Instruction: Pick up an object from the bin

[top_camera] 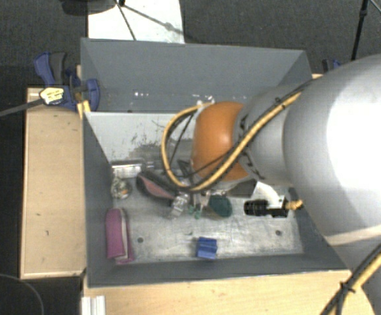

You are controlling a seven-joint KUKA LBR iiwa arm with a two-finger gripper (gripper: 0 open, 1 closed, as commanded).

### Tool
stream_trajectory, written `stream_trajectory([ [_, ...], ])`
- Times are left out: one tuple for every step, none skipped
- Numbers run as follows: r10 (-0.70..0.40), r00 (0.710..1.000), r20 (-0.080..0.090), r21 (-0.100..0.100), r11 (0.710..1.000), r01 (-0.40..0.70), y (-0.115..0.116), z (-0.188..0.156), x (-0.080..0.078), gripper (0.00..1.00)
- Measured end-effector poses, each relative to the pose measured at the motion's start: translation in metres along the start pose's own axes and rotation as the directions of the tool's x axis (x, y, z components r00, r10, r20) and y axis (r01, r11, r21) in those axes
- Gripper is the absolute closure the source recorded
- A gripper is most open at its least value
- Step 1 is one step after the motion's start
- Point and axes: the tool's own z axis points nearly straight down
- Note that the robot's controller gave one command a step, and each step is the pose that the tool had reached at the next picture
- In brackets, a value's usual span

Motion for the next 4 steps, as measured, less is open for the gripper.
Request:
stream_trajectory([
  [-0.013, 1.0, -0.003, 0.001, 1.0, 0.013, -0.045, -0.201, -0.011, 1.0],
  [-0.017, 1.0, -0.008, 0.006, 1.0, 0.017, -0.045, -0.196, -0.01, 0.0],
  [0.084, 0.996, -0.016, 0.014, 0.996, -0.083, -0.069, -0.07, 0.026, 0.0],
  [-0.206, 0.979, -0.005, 0.005, 0.979, 0.206, -0.106, -0.001, -0.026, 0.0],
])
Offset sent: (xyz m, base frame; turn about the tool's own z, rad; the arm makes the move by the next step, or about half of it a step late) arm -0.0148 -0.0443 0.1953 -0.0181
